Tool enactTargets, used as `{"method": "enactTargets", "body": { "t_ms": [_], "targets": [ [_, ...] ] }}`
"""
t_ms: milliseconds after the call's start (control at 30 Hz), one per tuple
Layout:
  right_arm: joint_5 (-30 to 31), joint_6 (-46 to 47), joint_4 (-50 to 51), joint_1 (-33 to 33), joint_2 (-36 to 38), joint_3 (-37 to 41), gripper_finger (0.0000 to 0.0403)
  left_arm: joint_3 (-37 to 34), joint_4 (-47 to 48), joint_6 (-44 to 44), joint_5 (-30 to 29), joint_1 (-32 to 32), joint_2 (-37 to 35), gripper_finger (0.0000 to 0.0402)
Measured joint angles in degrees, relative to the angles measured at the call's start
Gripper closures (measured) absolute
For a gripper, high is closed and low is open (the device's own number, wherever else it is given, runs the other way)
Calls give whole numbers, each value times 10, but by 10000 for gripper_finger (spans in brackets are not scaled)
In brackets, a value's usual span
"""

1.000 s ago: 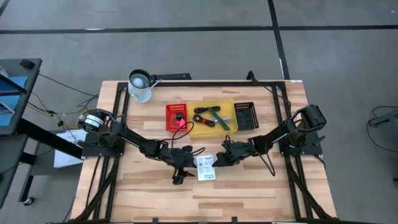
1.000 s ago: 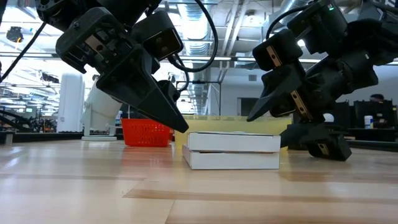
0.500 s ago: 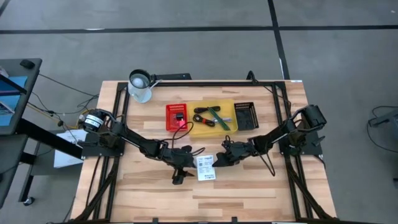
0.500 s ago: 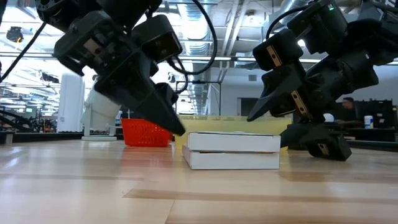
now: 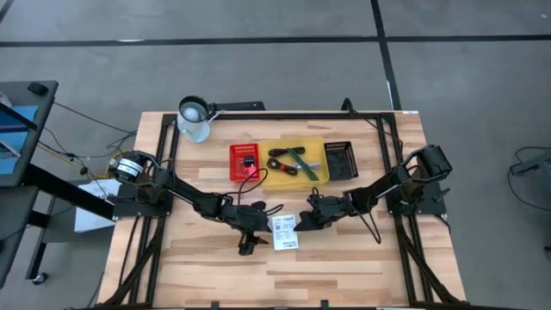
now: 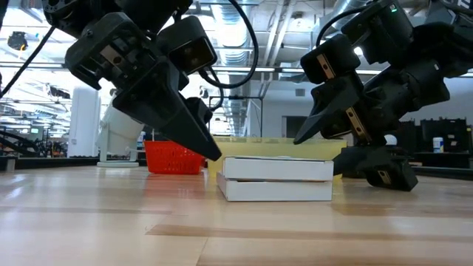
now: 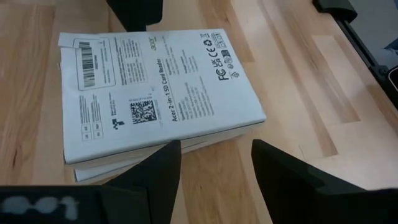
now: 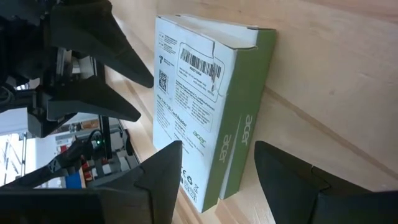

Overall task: Pick and place items into bin
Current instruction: Put the white card reader box into the black bin

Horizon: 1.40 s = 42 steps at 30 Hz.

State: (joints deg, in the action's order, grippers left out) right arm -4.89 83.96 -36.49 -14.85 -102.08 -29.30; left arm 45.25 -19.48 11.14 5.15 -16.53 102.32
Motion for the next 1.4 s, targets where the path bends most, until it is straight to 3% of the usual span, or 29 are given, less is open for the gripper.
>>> {"method": "enactTargets", "body": {
  "t_ms": [1400],
  "targets": [
    [0, 0, -2, 0, 0, 0, 207, 0, -12, -10, 21, 19, 0, 214]
  ]
}}
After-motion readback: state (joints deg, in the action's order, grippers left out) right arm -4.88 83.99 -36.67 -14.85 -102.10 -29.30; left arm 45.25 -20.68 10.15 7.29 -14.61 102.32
